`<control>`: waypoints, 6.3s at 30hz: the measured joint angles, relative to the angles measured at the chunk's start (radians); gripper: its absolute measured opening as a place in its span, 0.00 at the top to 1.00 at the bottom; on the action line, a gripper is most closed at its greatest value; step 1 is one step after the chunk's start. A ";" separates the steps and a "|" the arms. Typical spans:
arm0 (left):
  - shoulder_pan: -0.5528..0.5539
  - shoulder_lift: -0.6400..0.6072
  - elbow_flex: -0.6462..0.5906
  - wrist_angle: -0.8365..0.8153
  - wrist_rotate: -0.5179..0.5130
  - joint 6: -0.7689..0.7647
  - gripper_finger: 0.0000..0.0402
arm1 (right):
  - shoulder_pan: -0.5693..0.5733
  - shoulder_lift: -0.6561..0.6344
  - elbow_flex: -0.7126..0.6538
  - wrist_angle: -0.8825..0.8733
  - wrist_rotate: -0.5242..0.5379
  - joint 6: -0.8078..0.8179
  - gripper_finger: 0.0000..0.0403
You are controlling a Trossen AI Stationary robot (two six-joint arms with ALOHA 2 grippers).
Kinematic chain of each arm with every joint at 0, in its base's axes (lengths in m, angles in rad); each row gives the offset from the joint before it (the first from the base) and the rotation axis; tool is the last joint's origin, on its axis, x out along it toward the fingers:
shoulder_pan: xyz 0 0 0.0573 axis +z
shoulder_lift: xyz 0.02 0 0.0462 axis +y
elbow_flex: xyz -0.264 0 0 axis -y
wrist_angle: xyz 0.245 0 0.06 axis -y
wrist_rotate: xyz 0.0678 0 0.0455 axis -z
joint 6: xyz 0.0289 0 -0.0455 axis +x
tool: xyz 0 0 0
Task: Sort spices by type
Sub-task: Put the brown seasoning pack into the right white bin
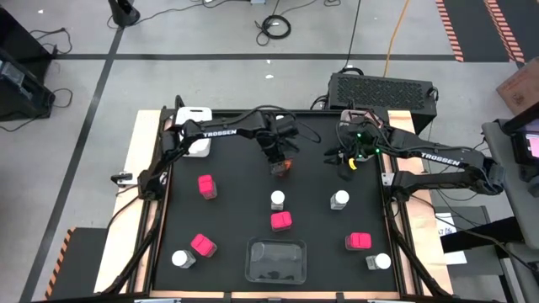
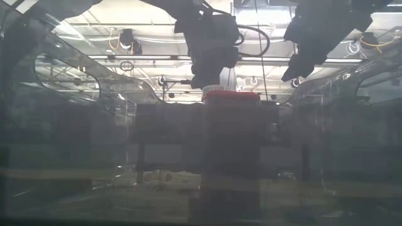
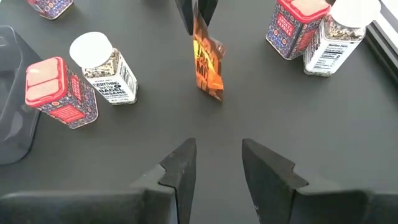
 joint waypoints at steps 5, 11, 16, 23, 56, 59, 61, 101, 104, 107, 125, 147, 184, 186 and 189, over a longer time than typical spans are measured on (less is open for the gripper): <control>0.014 -0.053 0.000 -0.039 -0.002 0.024 0.80 | 0.003 0.000 0.000 0.060 0.000 0.095 0.69; 0.028 -0.157 0.000 -0.076 -0.040 0.028 0.79 | 0.026 0.009 0.000 0.189 0.005 0.347 0.69; 0.026 -0.258 -0.002 -0.140 -0.191 0.049 0.79 | 0.066 0.061 0.000 0.312 0.008 0.647 0.69; -0.005 -0.492 -0.252 -0.063 -0.430 -0.048 0.79 | 0.110 0.147 0.005 0.401 0.007 0.856 0.69; -0.248 -0.987 -1.471 1.440 -0.601 0.208 0.79 | 0.201 0.691 0.578 0.031 0.096 1.735 0.69; -0.248 -0.987 -1.489 1.438 -0.558 0.234 0.79 | 0.200 0.706 0.580 0.034 0.098 1.772 0.69; -0.244 -0.987 -1.492 1.429 -0.559 0.247 0.79 | 0.199 0.707 0.580 0.032 0.112 1.787 0.69; -0.240 -0.987 -1.492 1.420 -0.329 0.410 0.79 | 0.257 0.723 0.580 -0.090 0.454 1.934 0.69; -0.240 -0.987 -1.492 1.410 -0.329 0.416 0.79 | 0.257 0.722 0.580 -0.095 0.458 1.938 0.69; -0.240 -0.987 -1.492 1.410 -0.323 0.418 0.79 | 0.257 0.727 0.580 -0.099 0.460 1.938 0.69; -0.240 -0.987 -1.492 1.410 -0.313 0.418 0.79 | 0.250 0.799 0.581 -0.026 0.354 1.843 0.69; -0.240 -0.987 -1.492 1.420 -0.314 0.416 0.79 | 0.260 0.885 0.827 -0.235 0.453 1.606 0.69; -0.240 -0.987 -1.491 1.389 -0.314 0.427 0.79 | 0.229 0.901 1.004 -0.390 0.399 1.538 0.69; -0.240 -0.987 -1.491 1.387 -0.314 0.427 0.79 | 0.228 0.901 1.004 -0.369 0.406 1.497 0.69; -0.240 -0.987 -1.491 1.387 -0.314 0.427 0.79 | 0.218 0.901 1.005 -0.349 0.385 1.485 0.69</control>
